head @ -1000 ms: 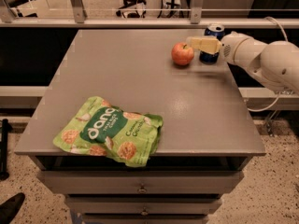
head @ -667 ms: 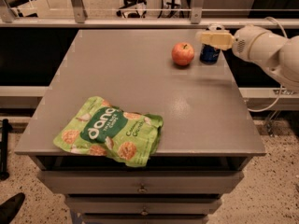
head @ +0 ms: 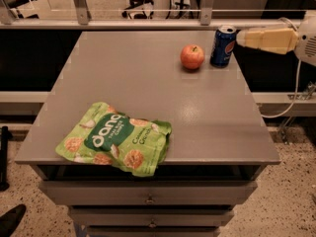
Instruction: Move pepsi can near apple
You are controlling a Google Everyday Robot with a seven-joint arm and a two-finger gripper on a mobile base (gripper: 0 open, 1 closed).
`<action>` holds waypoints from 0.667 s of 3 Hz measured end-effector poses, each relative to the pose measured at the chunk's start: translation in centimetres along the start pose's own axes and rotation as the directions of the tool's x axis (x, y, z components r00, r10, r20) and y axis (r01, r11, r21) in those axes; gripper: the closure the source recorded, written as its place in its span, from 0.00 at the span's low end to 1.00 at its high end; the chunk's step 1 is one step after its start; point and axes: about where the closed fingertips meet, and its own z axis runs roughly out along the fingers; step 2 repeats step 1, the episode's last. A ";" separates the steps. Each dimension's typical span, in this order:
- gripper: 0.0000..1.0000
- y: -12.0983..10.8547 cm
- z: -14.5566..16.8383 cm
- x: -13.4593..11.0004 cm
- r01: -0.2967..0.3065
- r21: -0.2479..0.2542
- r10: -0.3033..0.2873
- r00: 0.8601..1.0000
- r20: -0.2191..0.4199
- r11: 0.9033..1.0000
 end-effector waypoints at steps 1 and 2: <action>0.00 1.3 -0.4 1.2 -0.003 -0.053 0.001 0.999 -0.042 0.999; 0.00 1.3 -0.4 1.2 -0.003 -0.053 0.001 0.999 -0.042 0.999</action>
Offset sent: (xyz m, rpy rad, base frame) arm 0.0000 0.0000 0.0000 0.0000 0.0000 0.0000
